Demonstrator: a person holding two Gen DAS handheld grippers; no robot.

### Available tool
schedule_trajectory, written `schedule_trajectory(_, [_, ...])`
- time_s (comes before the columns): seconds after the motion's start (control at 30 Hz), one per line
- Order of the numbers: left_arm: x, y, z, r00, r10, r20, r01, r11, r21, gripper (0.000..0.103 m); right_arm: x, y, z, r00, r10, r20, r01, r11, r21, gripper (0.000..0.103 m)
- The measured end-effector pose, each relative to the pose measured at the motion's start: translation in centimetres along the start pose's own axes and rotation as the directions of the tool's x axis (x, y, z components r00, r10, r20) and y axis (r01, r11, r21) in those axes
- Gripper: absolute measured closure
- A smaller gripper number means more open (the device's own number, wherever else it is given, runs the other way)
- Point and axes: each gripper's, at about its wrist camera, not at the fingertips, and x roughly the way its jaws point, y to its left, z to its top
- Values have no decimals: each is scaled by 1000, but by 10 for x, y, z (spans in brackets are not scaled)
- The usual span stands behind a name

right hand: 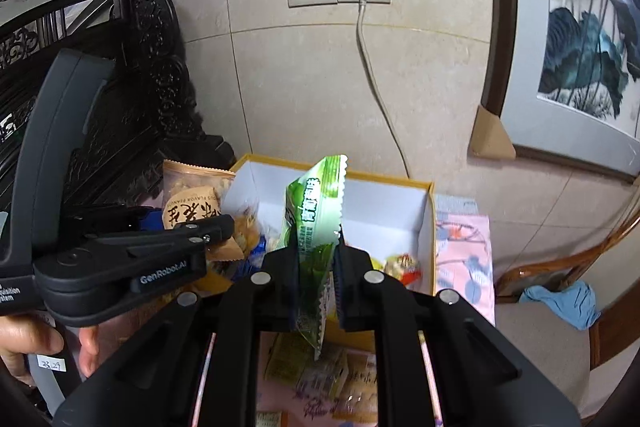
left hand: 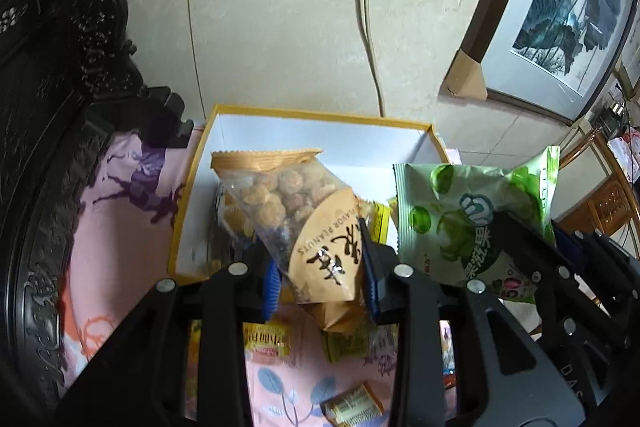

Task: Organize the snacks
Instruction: 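Carry both bags over the yellow box and open both tools, then grasp the striped snack bag with the left tool while the right tool grasps the purple-labelled pack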

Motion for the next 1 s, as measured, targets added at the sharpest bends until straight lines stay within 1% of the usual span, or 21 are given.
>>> schedule_trajectory(0.07, [7, 2, 10, 1000, -5, 3, 5, 1000, -5, 69, 8, -2, 7, 1000, -3, 1, 3, 1000, 0, 89])
schedule_trajectory(0.1, [13, 2, 18, 1000, -17, -2, 17, 1000, -4, 66, 12, -3, 13, 1000, -8, -1, 8, 1000, 3, 87])
schedule_trajectory(0.13, [20, 4, 25, 1000, -20, -14, 20, 1000, -5, 60, 21, -6, 19, 1000, -21, -18, 21, 1000, 11, 83])
schedule_trajectory(0.17, [25, 5, 31, 1000, -12, -24, 12, 1000, -9, 28, 29, -7, 24, 998, -31, -47, 32, 999, 15, 76])
schedule_trajectory(0.2, [29, 9, 38, 998, 54, -17, -54, 998, -24, 12, 37, -10, 27, 996, -44, -79, 46, 999, 23, 60])
schedule_trajectory(0.23, [29, 15, 42, 995, 102, 3, -102, 994, -45, 7, 43, -15, 30, 993, -72, -98, 76, 996, 39, 42])
schedule_trajectory(0.27, [28, 19, 44, 995, 95, 12, -94, 994, -57, 7, 47, -23, 32, 991, -86, -101, 92, 994, 61, 41])
schedule_trajectory(0.3, [26, 25, 44, 997, 75, 14, -74, 994, -78, 7, 47, -26, 31, 992, -77, -100, 84, 995, 63, 41])
schedule_trajectory(0.4, [23, 37, 32, 996, 92, 1, -92, 991, -96, 7, 45, -33, 19, 991, -53, -126, 57, 998, 26, 38])
schedule_trajectory(0.47, [22, 40, 14, 997, 73, -27, -75, 993, -92, 7, 40, -38, 1, 987, -20, -160, 22, 1000, 10, 34])
schedule_trajectory(0.53, [22, 34, -18, 997, 34, -68, -38, 998, -51, 7, 34, -45, -18, 981, 6, -192, -5, 1000, 8, 32])
schedule_trajectory(0.57, [23, 31, -31, 997, 22, -79, -24, 999, -27, 7, 30, -52, -38, 973, 18, -229, -17, 1000, 5, 32])
schedule_trajectory(0.6, [24, 25, -54, 995, 11, -99, -10, 1000, 11, 7, 27, -58, -54, 966, 24, -259, -25, 1000, 2, 32])
schedule_trajectory(0.67, [29, 14, -97, 988, -29, -153, 38, 998, 58, 7, 19, -70, -95, 940, 43, -339, -46, 999, 0, 32])
schedule_trajectory(0.7, [31, 9, -115, 982, -49, -180, 63, 995, 72, 7, 15, -75, -111, 928, 59, -368, -59, 998, 11, 32])
schedule_trajectory(0.73, [34, 4, -137, 975, -62, -213, 82, 993, 84, 7, 6, -83, -134, 910, 88, -406, -78, 996, 41, 32])
schedule_trajectory(0.77, [36, -1, -156, 968, -74, -241, 99, 991, 94, 7, -1, -87, -150, 899, 103, -425, -83, 994, 66, 32])
schedule_trajectory(0.8, [37, -3, -169, 962, -78, -261, 106, 990, 97, 7, -6, -91, -159, 896, 105, -431, -79, 994, 78, 32])
schedule_trajectory(0.83, [39, -5, -183, 955, -78, -285, 109, 989, 96, 7, -13, -93, -169, 899, 93, -428, -63, 994, 85, 32])
schedule_trajectory(0.93, [44, -7, -209, 938, -65, -341, 104, 990, 99, 7, -24, -105, -187, 923, 7, -386, 32, 995, 94, 32])
schedule_trajectory(1.0, [46, -8, -216, 932, -52, -359, 98, 989, 110, 7, -20, -112, -192, 927, 6, -376, 42, 992, 119, 32])
